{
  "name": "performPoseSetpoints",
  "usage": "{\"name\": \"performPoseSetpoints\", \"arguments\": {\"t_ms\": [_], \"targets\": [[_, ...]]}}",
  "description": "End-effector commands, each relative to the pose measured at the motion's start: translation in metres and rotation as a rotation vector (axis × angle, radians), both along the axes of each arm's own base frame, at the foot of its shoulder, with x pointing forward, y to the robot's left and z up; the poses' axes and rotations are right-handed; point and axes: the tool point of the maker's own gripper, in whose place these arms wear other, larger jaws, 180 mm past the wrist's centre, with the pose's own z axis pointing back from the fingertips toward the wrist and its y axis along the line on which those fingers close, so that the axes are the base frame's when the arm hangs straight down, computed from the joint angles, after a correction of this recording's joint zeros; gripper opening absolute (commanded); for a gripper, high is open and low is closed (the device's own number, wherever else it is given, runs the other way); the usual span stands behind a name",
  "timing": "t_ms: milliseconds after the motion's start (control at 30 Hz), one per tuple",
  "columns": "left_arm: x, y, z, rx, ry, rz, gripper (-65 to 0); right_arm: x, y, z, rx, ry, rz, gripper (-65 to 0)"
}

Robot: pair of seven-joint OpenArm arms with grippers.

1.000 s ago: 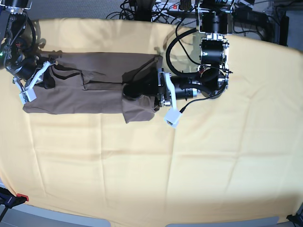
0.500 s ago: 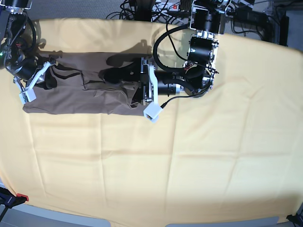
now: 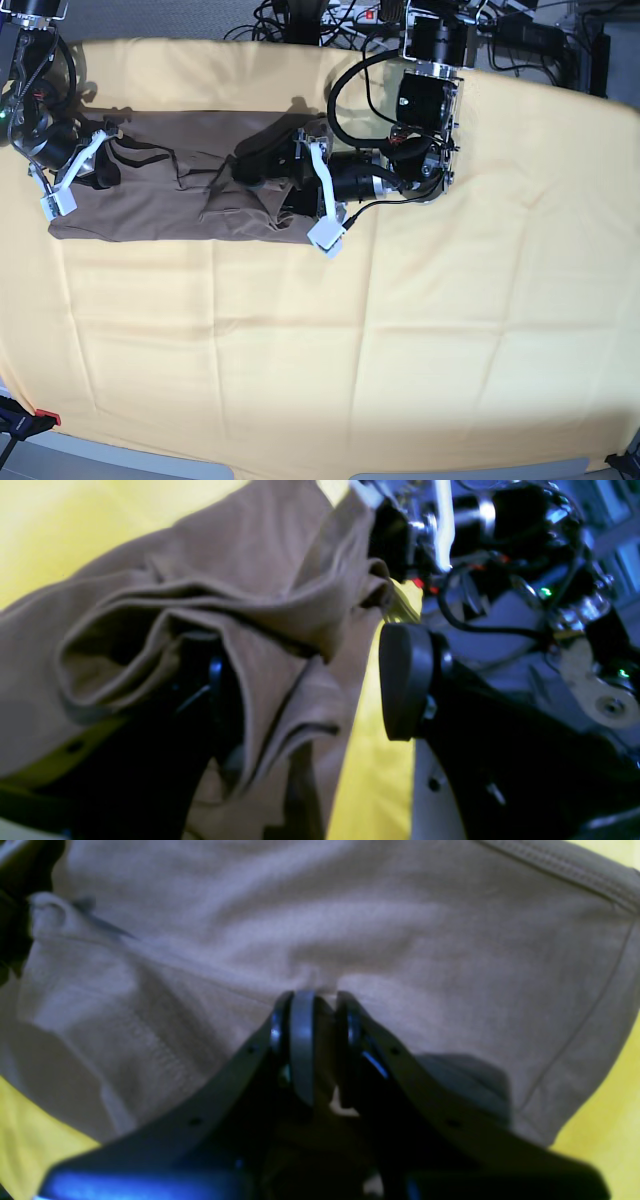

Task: Fold the T-shirt properly
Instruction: 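Lift the strip end with the left gripper and fold it toward the right gripper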

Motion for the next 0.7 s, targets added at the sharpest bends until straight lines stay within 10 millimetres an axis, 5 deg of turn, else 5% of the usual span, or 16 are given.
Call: {"name": "performPoseSetpoints", "arguments": {"t_ms": [0, 100, 300, 667], "targets": [[0.009, -0.004, 0.012, -0.015, -0.045, 0.017, -26.0, 0.003, -0.005, 0.005, -0.018, -0.006, 0.004, -53.6], [0.016, -0.002, 0.008, -0.003, 0.013, 0.069, -26.0, 0.003, -0.005, 0.005, -0.018, -0.006, 0.004, -53.6], [0.008, -0.01, 0.049, -0.23, -0.014, 0.018, -26.0, 0.002, -0.005, 0.004, -0.021, 0.001, 0.005, -53.6], [0.008, -0.012, 0.046, -0.202, -0.049, 0.014, -26.0, 0.001, -0.006, 0.004, -0.022, 0.004, 0.005, -53.6]]}}
